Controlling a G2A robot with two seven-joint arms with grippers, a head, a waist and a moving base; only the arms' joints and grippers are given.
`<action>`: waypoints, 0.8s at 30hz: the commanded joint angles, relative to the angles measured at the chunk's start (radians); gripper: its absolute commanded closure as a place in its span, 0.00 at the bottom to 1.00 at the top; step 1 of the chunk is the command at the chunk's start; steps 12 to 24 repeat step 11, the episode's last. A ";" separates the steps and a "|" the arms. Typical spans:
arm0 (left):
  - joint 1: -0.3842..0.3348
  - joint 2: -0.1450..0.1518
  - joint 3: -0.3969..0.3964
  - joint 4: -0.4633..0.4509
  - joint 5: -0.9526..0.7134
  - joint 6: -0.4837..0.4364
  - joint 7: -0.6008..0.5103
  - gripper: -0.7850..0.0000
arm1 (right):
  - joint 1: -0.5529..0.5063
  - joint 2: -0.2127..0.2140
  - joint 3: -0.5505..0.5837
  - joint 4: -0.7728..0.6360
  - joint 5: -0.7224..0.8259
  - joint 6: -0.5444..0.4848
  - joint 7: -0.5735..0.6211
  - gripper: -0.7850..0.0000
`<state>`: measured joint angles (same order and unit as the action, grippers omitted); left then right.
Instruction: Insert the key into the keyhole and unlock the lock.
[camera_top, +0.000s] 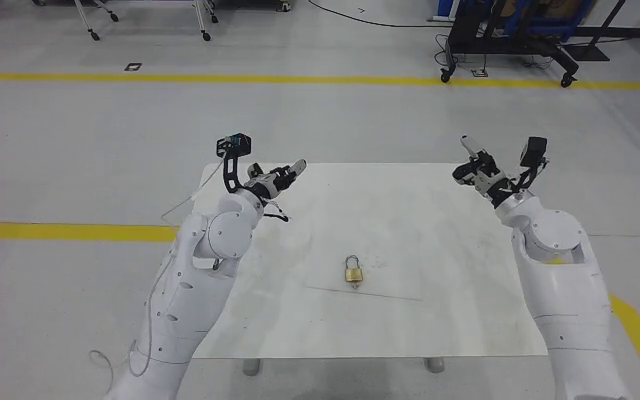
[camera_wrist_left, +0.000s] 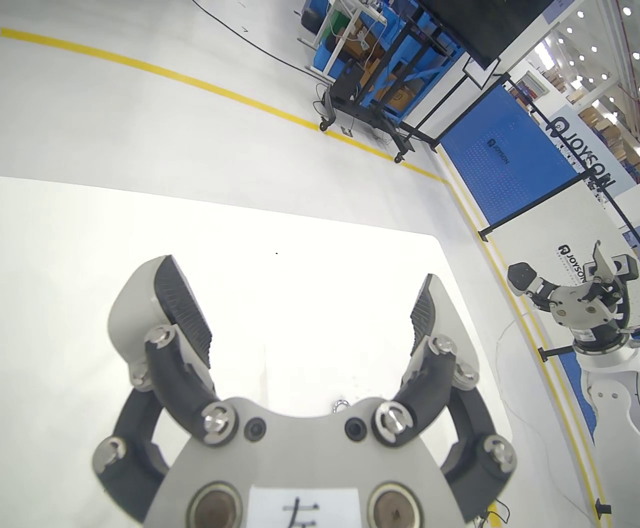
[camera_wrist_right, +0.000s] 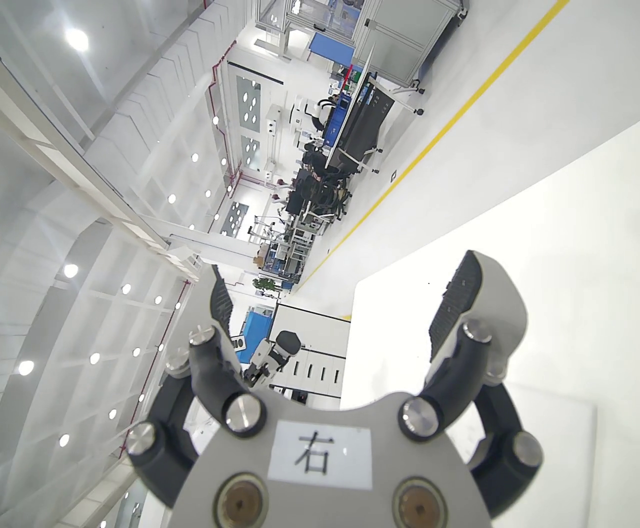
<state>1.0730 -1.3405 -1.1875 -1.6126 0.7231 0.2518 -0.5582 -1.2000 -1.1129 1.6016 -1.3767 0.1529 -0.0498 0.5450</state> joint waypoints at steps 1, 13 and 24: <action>0.000 0.000 0.000 0.000 0.000 0.000 0.000 0.00 | 0.000 0.000 0.000 0.000 0.000 0.000 0.000 0.00; 0.032 0.009 -0.020 -0.009 0.028 -0.012 0.027 0.00 | -0.027 -0.002 0.000 -0.021 -0.074 0.003 -0.027 0.00; 0.032 0.009 -0.020 -0.009 0.028 -0.012 0.027 0.00 | -0.027 -0.002 0.000 -0.021 -0.074 0.003 -0.027 0.00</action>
